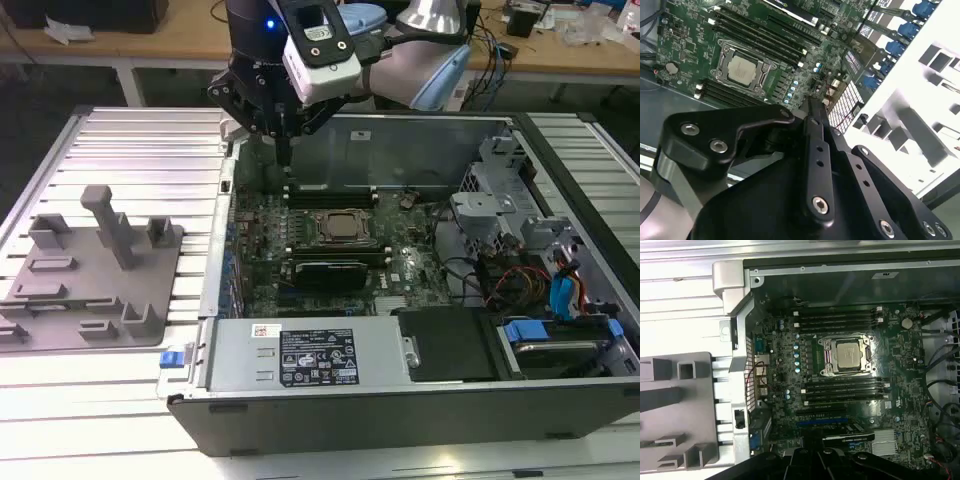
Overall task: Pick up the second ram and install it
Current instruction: 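Reach for the second ram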
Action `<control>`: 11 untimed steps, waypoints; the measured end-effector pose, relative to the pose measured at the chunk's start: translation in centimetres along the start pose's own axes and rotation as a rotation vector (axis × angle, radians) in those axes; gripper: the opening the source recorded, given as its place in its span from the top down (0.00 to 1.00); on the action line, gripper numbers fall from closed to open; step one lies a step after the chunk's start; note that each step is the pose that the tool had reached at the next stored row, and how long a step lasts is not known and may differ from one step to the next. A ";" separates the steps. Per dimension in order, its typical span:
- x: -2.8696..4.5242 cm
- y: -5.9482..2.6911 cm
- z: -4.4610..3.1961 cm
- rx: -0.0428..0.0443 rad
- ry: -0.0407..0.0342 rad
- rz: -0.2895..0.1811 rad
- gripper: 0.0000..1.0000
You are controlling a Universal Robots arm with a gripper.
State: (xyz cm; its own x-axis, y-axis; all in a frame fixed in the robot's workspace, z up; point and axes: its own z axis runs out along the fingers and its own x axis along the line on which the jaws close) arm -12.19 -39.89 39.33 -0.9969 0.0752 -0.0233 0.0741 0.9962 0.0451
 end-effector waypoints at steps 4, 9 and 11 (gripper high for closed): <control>0.00 0.00 0.00 0.0000 0.0000 0.000 0.92; 0.25 -0.02 0.00 0.0000 0.0000 0.000 0.92; 0.54 -0.04 0.00 0.0000 0.0000 0.000 0.92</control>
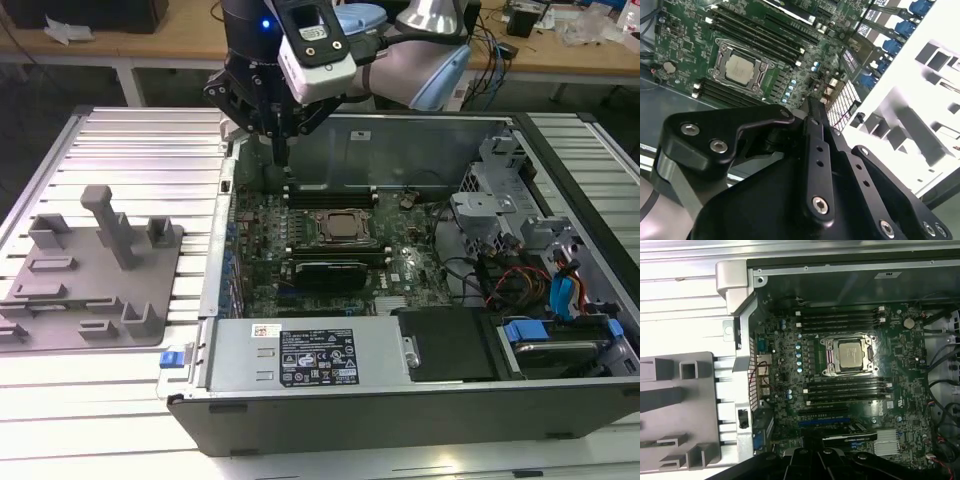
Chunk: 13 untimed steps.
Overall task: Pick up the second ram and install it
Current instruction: 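Reach for the second ram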
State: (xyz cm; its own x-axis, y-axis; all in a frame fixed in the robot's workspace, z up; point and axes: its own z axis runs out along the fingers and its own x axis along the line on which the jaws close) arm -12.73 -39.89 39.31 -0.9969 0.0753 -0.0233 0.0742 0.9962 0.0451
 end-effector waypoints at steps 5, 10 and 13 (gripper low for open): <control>1.55 -0.11 0.00 0.0000 -0.0002 0.000 0.92; 2.80 -0.21 -0.01 0.0000 -0.0002 0.000 0.92; 3.41 -0.26 -0.02 0.0000 -0.0001 0.000 0.92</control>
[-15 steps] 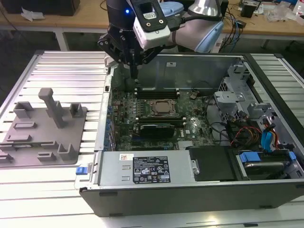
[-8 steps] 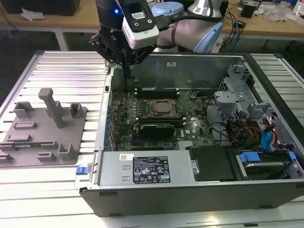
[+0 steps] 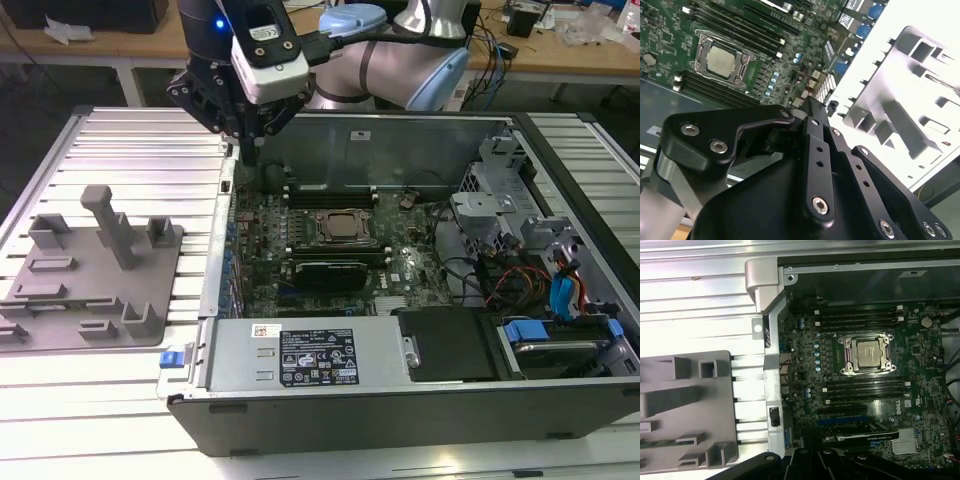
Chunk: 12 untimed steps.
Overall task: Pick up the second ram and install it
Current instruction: 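Reach for the second ram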
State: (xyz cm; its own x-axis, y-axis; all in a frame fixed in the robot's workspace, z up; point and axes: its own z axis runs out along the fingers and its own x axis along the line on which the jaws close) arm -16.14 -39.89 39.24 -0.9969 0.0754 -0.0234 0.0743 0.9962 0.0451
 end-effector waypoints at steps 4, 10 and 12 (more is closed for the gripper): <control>1.59 -0.12 -0.03 0.0000 -0.0001 0.000 0.92; 4.16 -0.31 -0.07 0.0000 -0.0006 0.000 0.92; 5.41 -0.40 -0.08 0.0000 -0.0009 0.000 0.92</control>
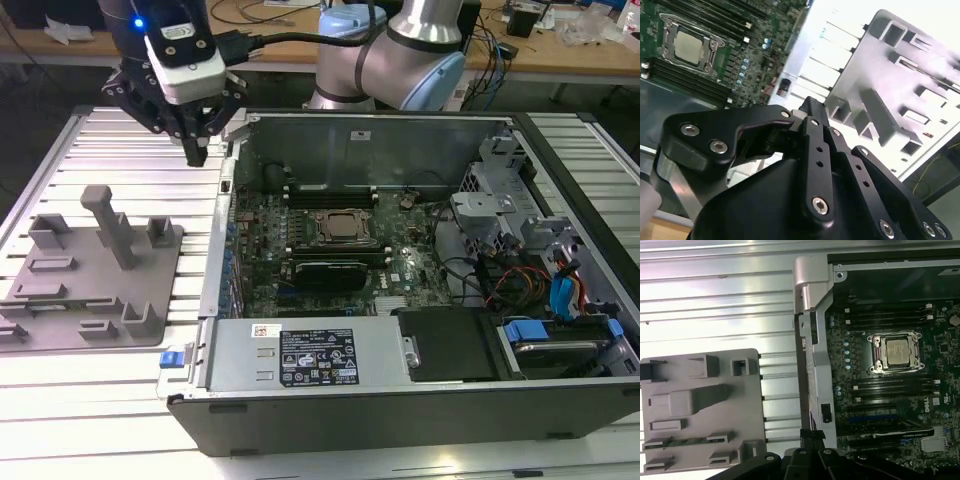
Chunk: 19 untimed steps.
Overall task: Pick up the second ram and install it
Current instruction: 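Reach for the second ram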
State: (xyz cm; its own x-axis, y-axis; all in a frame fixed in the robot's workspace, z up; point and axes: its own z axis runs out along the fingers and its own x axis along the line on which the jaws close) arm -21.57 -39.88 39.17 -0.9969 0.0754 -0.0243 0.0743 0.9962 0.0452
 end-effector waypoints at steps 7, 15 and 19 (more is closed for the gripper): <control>3.71 -0.27 -0.04 0.0000 -0.0002 0.000 0.92; 7.27 -0.55 0.18 0.0000 -0.0003 0.000 0.92; 8.97 -0.70 0.83 0.0000 -0.0003 0.000 0.92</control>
State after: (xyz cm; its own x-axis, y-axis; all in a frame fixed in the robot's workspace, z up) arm -30.54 -39.87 38.10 -0.9969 0.0753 -0.0246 0.0741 0.9962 0.0452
